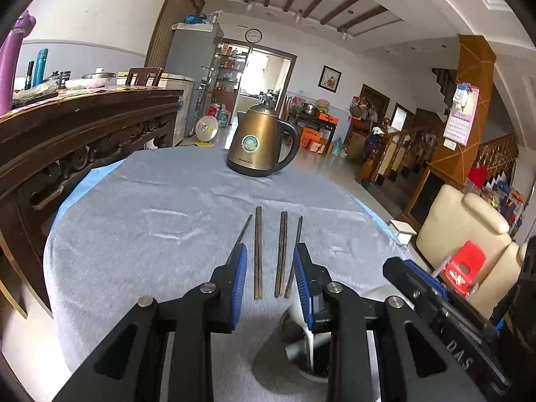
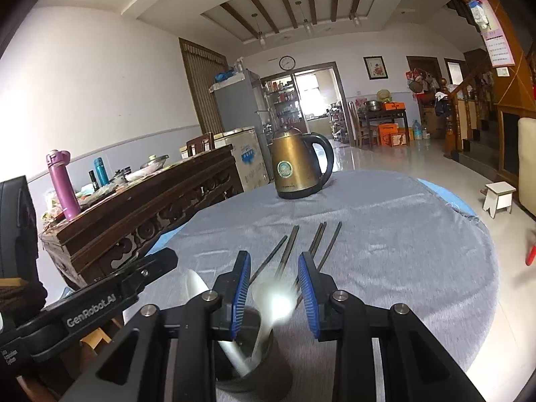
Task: Organize utensils
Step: 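Lower both spoons into the gray cup and open both grippers, then move both grippers back over the dark chopsticks on the cloth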
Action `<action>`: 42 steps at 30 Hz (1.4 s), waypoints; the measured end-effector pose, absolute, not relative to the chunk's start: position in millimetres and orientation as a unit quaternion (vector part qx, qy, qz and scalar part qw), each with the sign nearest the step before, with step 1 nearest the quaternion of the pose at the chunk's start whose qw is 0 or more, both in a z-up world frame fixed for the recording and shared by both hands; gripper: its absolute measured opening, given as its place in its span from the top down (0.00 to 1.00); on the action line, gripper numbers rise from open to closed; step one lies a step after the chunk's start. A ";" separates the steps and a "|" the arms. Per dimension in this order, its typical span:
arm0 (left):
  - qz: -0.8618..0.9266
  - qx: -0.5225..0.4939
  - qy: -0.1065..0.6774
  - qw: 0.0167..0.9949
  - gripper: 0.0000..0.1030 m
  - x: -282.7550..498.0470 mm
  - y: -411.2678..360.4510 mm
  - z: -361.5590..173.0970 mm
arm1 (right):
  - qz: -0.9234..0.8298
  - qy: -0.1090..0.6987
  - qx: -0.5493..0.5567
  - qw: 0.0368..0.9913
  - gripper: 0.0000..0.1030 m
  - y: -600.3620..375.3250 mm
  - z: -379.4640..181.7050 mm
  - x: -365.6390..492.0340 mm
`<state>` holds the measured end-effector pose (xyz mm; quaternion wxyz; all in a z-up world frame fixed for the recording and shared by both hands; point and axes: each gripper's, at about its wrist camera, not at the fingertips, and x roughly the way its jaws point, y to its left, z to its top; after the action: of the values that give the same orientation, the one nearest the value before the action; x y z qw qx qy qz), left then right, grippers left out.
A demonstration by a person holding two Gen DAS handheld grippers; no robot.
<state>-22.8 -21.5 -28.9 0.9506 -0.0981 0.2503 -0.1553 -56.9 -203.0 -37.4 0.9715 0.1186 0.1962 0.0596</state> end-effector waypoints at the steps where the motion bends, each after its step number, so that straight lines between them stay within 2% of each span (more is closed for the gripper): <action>1: -0.155 -0.095 0.251 0.951 0.71 -25.6 -20.1 -29.2 | 0.060 0.197 0.120 0.971 0.68 -204.2 -37.4 -58.8; 9: -0.148 -0.070 0.251 0.954 0.69 -36.4 -15.8 -23.5 | 0.029 0.215 0.116 0.969 0.68 -216.2 -34.4 -60.0; 10: -0.145 -0.061 0.252 0.955 0.62 -38.2 -17.1 -21.6 | 0.016 0.223 0.105 0.969 0.68 -215.5 -33.6 -58.9; 11: -0.143 -0.053 0.254 0.955 0.48 -39.4 -18.3 -19.9 | 0.007 0.231 0.095 0.968 0.67 -215.1 -33.1 -57.0; 12: -0.141 -0.049 0.256 0.955 0.41 -40.9 -18.5 -19.0 | -0.007 0.245 0.080 0.966 0.59 -213.5 -32.3 -54.3; 13: -0.137 -0.047 0.256 0.956 0.36 -42.8 -18.5 -17.1 | -0.017 0.258 0.067 0.964 0.47 -212.0 -31.9 -52.1; 15: -0.131 -0.041 0.258 0.956 0.36 -45.3 -18.8 -14.0 | -0.039 0.277 0.043 0.959 0.41 -208.9 -28.7 -51.4; 22: -0.119 -0.044 0.292 0.948 0.34 -38.9 -15.2 -15.6 | -0.080 0.280 -0.019 0.956 0.40 -199.4 -11.2 -64.9; 42: -0.086 -0.060 0.329 0.939 0.34 -24.3 6.7 -25.5 | -0.096 0.296 -0.033 0.950 0.38 -195.4 0.5 -64.1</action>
<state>-24.3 6.7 -25.5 0.9386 -0.0602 0.3285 -0.0864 -64.1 -195.4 0.5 0.9498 -0.0332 0.2959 -0.0964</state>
